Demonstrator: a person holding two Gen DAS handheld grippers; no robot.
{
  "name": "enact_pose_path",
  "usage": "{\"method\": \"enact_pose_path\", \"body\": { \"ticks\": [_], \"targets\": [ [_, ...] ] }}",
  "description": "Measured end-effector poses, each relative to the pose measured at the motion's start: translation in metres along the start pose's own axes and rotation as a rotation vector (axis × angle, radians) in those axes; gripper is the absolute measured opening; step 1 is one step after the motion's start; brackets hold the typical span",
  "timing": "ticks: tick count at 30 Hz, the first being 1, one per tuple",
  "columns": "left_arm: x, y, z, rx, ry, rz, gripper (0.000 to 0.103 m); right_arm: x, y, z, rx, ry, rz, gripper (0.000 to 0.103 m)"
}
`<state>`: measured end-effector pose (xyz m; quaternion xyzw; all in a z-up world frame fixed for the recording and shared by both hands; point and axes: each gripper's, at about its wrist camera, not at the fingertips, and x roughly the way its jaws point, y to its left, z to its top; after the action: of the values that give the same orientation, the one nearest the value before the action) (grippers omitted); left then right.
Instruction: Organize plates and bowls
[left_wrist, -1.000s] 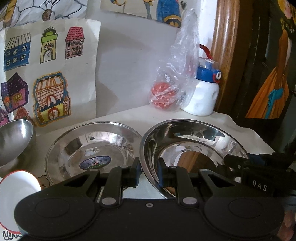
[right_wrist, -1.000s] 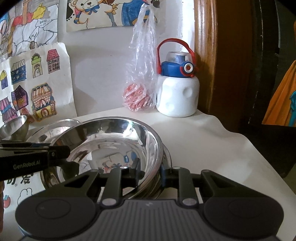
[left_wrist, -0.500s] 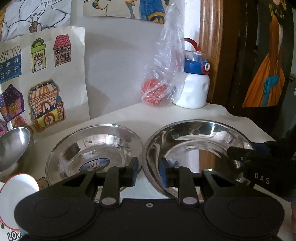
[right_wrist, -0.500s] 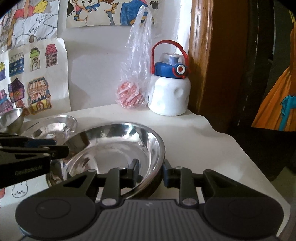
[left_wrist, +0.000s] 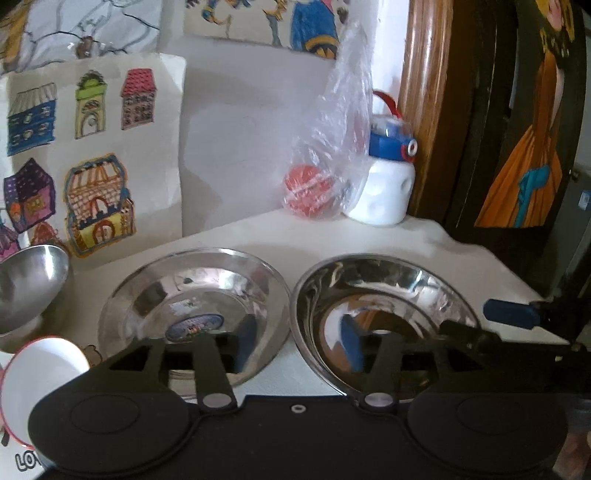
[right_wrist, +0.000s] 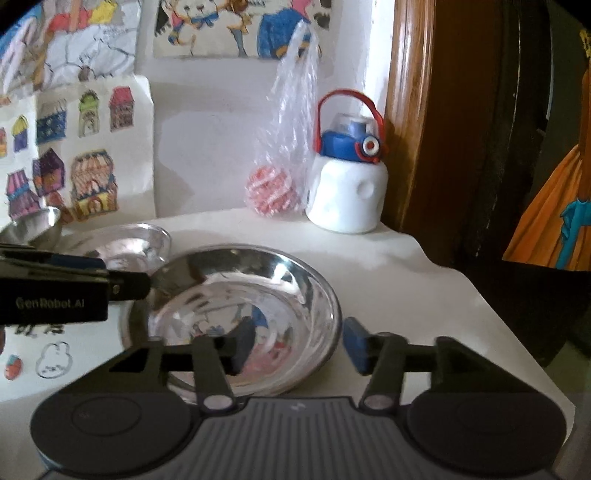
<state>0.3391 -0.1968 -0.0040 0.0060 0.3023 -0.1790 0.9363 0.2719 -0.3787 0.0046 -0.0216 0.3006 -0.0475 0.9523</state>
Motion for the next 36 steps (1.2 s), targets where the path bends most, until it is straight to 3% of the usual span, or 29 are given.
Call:
{"method": "enact_pose_path", "body": {
  "ticks": [10,12,16,23,29,36],
  "targets": [
    [-0.047,0.052,0.03,-0.061,-0.08,0.018,0.091,-0.038,0.026,0.017,0.011,-0.101,0.08,0.091],
    [-0.056,0.065,0.034,-0.067,-0.098,0.016,0.101,-0.046,0.031,0.021,0.019,-0.126,0.097,0.098],
    [-0.07,0.095,0.046,-0.068,-0.113,-0.023,0.102,-0.06,0.042,0.027,0.066,-0.181,0.142,0.103],
    [-0.07,0.139,0.063,-0.084,-0.082,-0.051,0.102,-0.064,0.062,0.032,0.155,-0.168,0.25,0.103],
    [-0.036,0.153,0.073,0.004,0.031,-0.09,0.102,-0.055,0.081,0.024,0.274,-0.102,0.312,0.103],
    [0.005,0.152,0.076,0.086,0.135,-0.13,0.102,-0.03,0.092,0.011,0.422,-0.01,0.306,0.103]
  ]
}}
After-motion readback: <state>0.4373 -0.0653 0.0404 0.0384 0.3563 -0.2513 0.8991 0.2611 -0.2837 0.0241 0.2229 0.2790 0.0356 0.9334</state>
